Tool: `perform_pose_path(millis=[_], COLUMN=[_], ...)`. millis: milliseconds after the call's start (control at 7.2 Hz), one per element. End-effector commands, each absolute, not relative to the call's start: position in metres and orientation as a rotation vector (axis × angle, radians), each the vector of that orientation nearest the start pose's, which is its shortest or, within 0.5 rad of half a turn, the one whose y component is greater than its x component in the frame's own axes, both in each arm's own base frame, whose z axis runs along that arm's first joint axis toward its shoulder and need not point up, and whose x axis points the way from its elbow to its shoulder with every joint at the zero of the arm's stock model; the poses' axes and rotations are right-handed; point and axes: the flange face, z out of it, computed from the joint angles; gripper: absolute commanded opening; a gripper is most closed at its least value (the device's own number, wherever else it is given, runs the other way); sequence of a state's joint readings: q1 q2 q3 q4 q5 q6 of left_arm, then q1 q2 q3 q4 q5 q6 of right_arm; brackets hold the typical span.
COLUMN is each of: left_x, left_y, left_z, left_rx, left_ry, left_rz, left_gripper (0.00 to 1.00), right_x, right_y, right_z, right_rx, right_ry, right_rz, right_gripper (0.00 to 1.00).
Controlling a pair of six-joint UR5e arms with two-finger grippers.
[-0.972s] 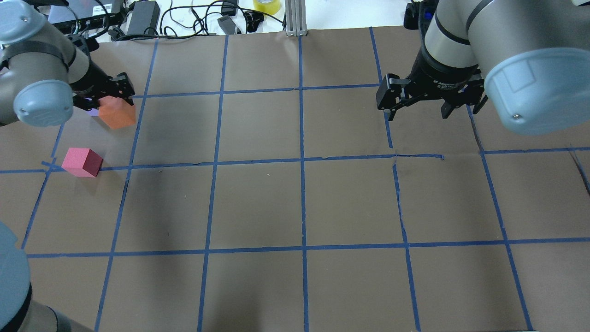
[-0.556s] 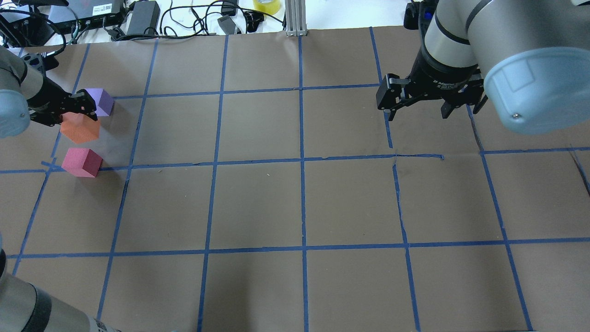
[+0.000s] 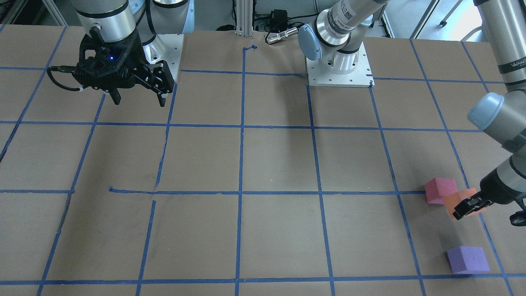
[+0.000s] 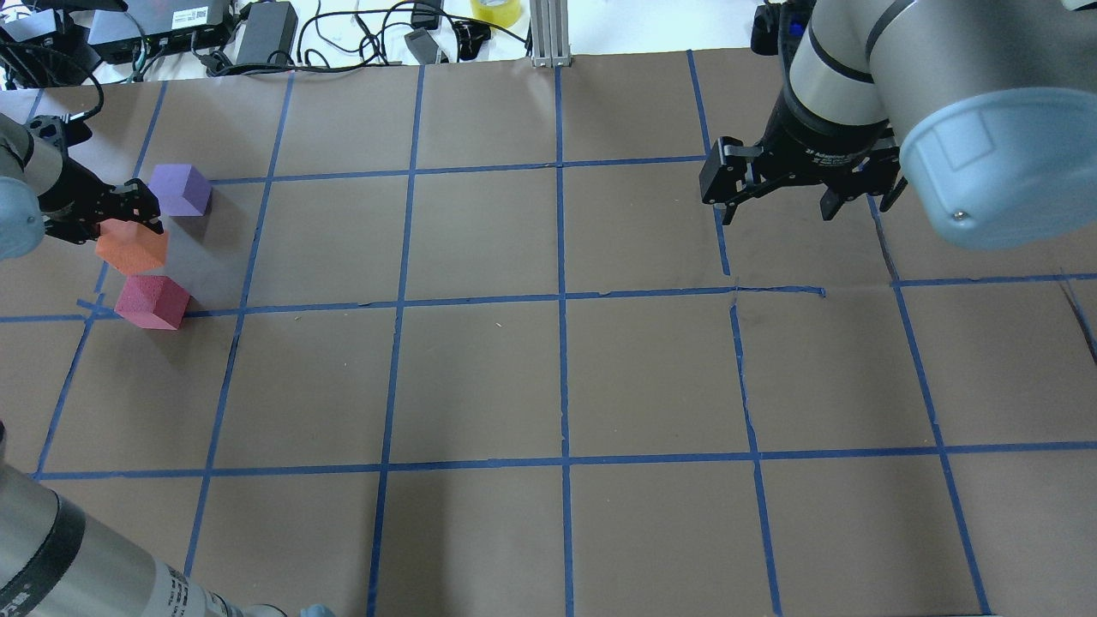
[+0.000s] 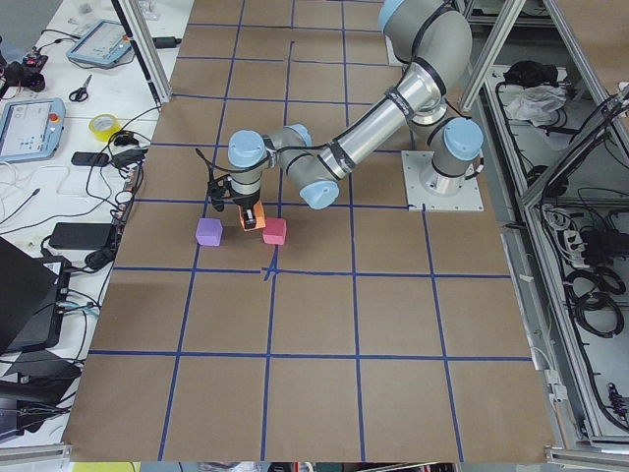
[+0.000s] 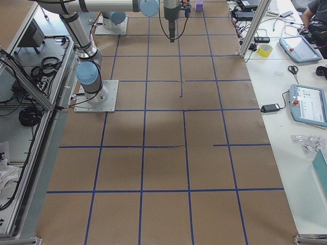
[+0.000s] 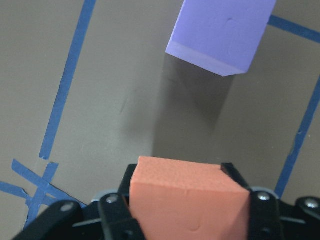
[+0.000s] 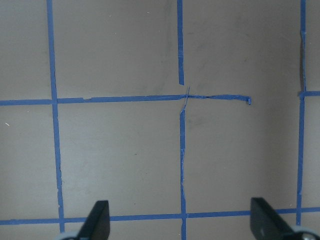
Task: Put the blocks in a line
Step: 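Lower the orange cube between the purple and pink cubes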
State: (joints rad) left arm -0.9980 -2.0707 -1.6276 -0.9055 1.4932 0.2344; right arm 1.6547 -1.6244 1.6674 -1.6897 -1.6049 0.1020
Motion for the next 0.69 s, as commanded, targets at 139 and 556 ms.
perform_pose_path(millis=[139,556], left_x=[0.236,0.238], left_y=[-0.625,-0.628], left_z=[0.215,0.199], left_rx=[-0.507,-0.489], left_ry=[3.135,3.132], left_rz=[-0.16,-0.172], left_gripper=[0.0,0.0], right_x=[0.163,0.163], right_y=[-0.464,-0.463], right_z=[0.479,0.48], right_rx=[0.024,0.025], right_ry=[3.235,3.218], right_rz=[-0.139,-0.14], right_gripper=[1.0,1.0])
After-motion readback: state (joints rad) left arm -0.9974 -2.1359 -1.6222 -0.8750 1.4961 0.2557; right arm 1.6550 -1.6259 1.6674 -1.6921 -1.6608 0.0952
